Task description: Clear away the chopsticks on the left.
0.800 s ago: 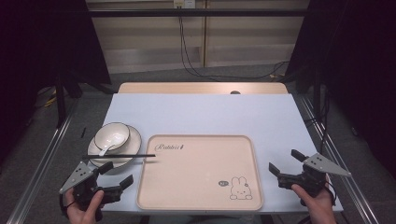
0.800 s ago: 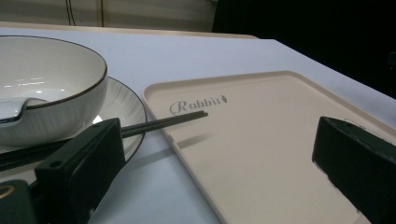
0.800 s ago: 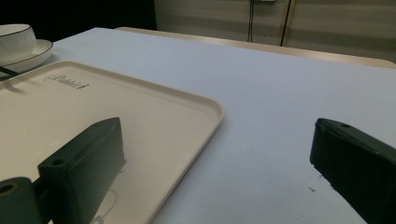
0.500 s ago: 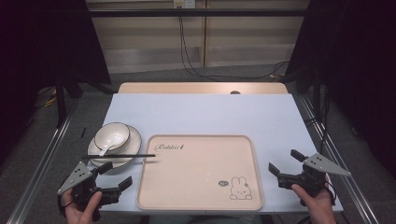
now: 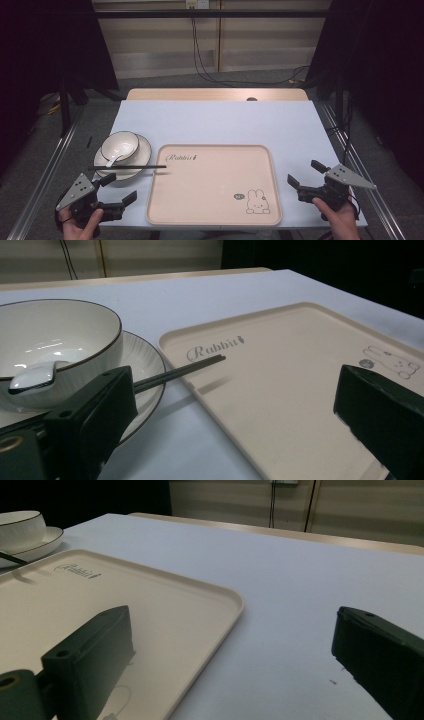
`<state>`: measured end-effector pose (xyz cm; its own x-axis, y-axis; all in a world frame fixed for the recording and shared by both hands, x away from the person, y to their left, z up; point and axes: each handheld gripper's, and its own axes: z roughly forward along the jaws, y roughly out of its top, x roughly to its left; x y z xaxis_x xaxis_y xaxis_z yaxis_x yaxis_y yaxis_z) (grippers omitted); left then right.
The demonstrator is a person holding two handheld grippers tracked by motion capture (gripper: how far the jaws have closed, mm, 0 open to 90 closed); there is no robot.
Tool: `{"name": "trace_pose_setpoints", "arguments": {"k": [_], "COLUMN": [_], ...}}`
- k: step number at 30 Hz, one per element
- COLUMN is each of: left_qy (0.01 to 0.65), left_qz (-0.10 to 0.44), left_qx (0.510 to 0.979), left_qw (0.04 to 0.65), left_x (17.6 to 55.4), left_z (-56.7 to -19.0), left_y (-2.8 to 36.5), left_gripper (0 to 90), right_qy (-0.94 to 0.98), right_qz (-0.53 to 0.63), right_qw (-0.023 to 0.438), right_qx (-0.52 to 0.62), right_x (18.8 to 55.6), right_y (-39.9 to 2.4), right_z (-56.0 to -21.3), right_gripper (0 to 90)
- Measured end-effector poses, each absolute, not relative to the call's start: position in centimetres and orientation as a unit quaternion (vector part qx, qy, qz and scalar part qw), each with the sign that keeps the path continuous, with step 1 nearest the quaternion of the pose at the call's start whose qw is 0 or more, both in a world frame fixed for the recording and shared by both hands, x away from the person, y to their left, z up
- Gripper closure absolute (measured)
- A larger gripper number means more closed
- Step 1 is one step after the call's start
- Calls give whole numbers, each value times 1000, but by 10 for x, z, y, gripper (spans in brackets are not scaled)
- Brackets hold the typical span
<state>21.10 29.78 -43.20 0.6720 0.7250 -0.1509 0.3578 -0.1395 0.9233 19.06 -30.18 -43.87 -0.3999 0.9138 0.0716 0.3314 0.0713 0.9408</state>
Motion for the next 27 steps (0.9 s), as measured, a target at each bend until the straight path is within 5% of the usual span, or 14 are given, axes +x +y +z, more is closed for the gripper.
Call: {"name": "trace_pose_setpoints", "arguments": {"k": [27], "left_qy": [373], "left_qz": [169], "left_qx": [764], "left_qw": [498], "left_x": [248], "left_z": [-442], "left_y": [360], "left_gripper": [51], "right_qy": [680], "right_qz": [502], "right_qw": [284], "right_qx": [452], "right_x": [191], "right_y": [-299], "right_z": [-439], "right_gripper": [27]}}
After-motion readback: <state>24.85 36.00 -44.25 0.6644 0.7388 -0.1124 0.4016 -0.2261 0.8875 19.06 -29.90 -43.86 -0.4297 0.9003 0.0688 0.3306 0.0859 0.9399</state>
